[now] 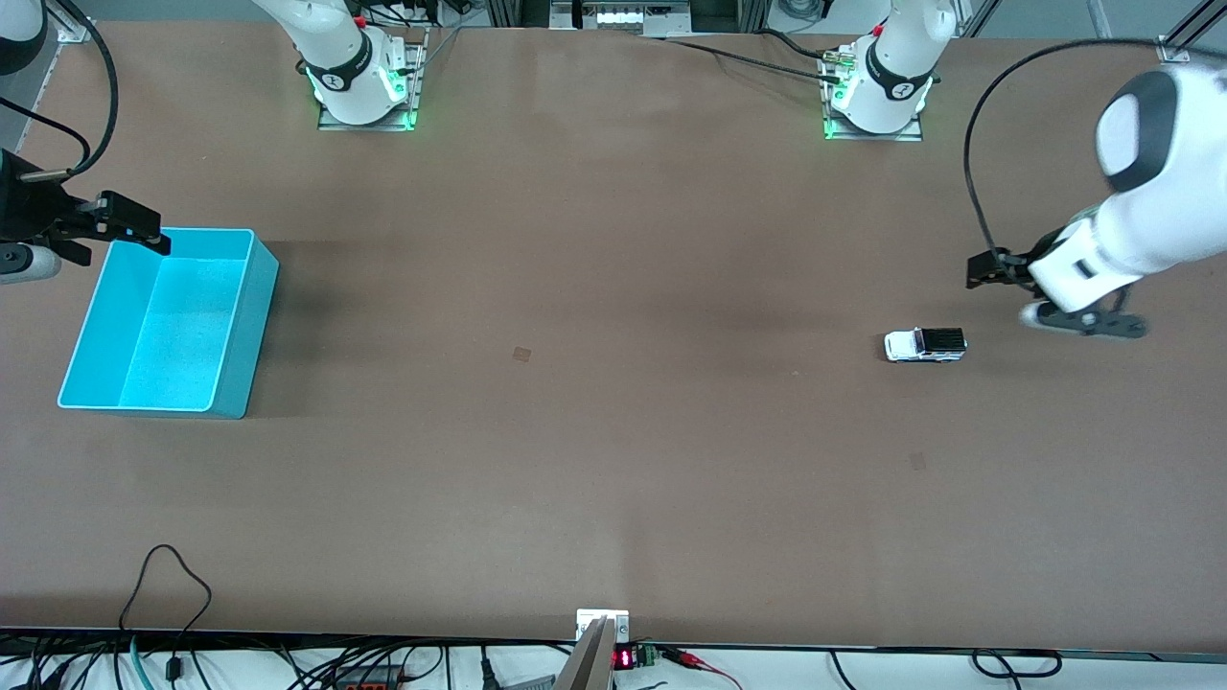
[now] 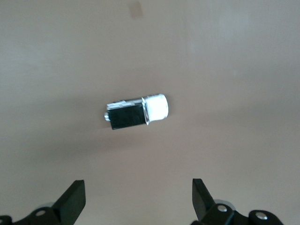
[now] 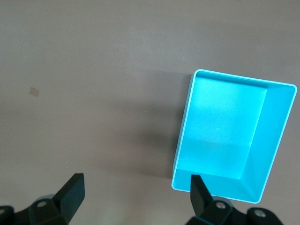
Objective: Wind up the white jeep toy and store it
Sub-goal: 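Move the left gripper over the white toy jeep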
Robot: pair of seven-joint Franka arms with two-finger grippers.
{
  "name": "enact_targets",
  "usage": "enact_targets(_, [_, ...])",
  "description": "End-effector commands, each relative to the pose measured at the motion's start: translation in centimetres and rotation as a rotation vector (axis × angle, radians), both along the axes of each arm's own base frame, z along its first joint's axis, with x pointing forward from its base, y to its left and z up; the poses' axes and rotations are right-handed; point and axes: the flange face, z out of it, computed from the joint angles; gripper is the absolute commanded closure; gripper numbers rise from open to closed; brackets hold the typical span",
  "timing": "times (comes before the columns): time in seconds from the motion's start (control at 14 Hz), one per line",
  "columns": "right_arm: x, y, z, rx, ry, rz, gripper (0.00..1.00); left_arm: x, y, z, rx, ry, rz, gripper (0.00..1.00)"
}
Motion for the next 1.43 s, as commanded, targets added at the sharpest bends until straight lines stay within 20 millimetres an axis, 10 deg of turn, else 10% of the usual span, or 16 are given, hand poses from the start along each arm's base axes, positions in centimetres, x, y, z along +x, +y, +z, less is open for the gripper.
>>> enact_targets(0.0, [0.1, -0.2, 1.1, -0.039, -0.012, 0.015, 0.0, -0.3, 0.4, -4.1, -0.029, 0.048, -0.223, 0.0])
enact_targets(0.86, [-0.4, -3.2, 1.2, -0.052, -0.001, -0.045, 0.0, 0.6, 3.6, -12.8, -0.197, -0.029, -1.058, 0.0])
enact_targets(1.36, [-0.9, -1.3, 1.4, -0.071, 0.015, -0.164, 0.0, -0.2, 3.3, -15.5, -0.121, -0.123, -1.293, 0.0])
